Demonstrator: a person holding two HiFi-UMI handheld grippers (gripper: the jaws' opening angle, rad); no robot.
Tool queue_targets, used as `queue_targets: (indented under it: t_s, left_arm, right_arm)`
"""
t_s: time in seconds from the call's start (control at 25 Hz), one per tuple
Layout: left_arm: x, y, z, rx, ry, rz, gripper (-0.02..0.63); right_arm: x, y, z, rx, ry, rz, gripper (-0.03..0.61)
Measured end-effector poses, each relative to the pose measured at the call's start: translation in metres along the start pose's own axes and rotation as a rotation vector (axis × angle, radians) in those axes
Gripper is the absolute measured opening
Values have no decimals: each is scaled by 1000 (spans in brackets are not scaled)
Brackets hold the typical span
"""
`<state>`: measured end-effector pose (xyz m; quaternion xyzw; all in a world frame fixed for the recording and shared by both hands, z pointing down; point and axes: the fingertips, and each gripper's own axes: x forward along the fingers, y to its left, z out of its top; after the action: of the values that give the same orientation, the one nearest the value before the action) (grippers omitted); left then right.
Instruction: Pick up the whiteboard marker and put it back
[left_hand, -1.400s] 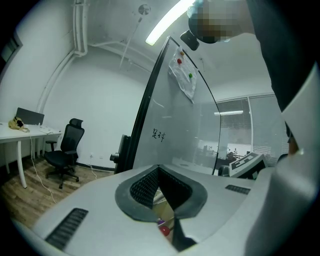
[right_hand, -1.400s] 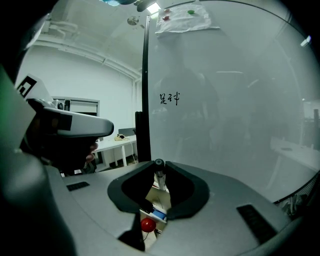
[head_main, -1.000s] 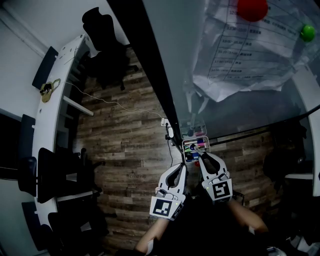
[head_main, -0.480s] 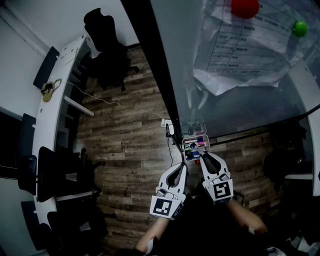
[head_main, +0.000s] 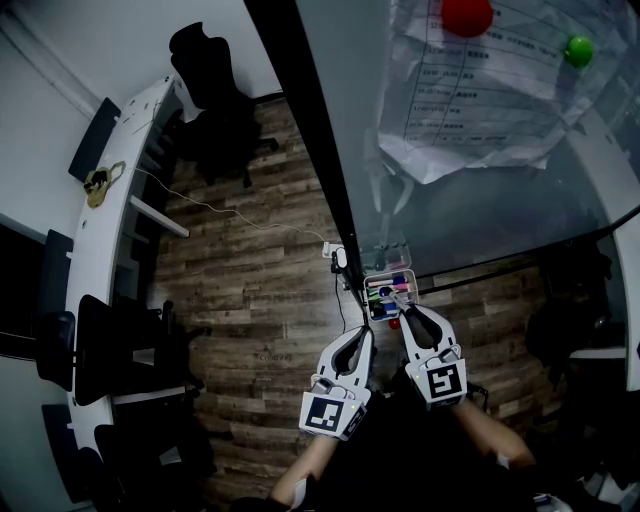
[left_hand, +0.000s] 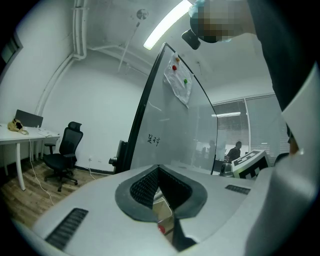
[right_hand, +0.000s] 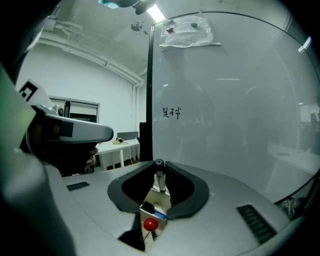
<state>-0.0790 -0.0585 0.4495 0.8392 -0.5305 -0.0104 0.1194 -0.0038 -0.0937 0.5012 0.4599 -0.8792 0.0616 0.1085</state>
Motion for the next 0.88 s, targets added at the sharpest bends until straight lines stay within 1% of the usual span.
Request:
queue_targets:
  t_s: [0.12, 0.24, 0.36, 0.48, 0.56, 0.68, 0.8, 0.88]
  left_arm:
    - [-2, -3, -2, -1, -19, -18, 8]
    - [-3, -3, -3, 4, -25, -20, 8]
    - [-3, -4, -1, -4, -27, -22, 8]
    - [-3, -5, 0, -8, -28, -25, 8]
    - [-4, -4, 0, 3, -34, -26, 8]
    - [-4, -5, 0, 8, -35, -29, 8]
    - [-5, -8, 0, 0, -35, -35, 8]
    - [-6, -9, 0, 5, -39, -38, 8]
  right_arm:
    - [-2, 0, -1, 6, 5, -1, 78]
    - [-2, 1, 2, 3, -11, 3, 78]
    - [-4, 1, 2, -12, 1, 2, 78]
    - [-6, 1, 4, 24, -22, -1, 78]
    - [-7, 1, 4, 23, -18, -3, 78]
    - [-7, 1, 9, 15, -53, -1, 78]
    - [-10, 1, 10, 25, -44, -7, 78]
    - [-12, 2, 14, 17, -71, -3, 78]
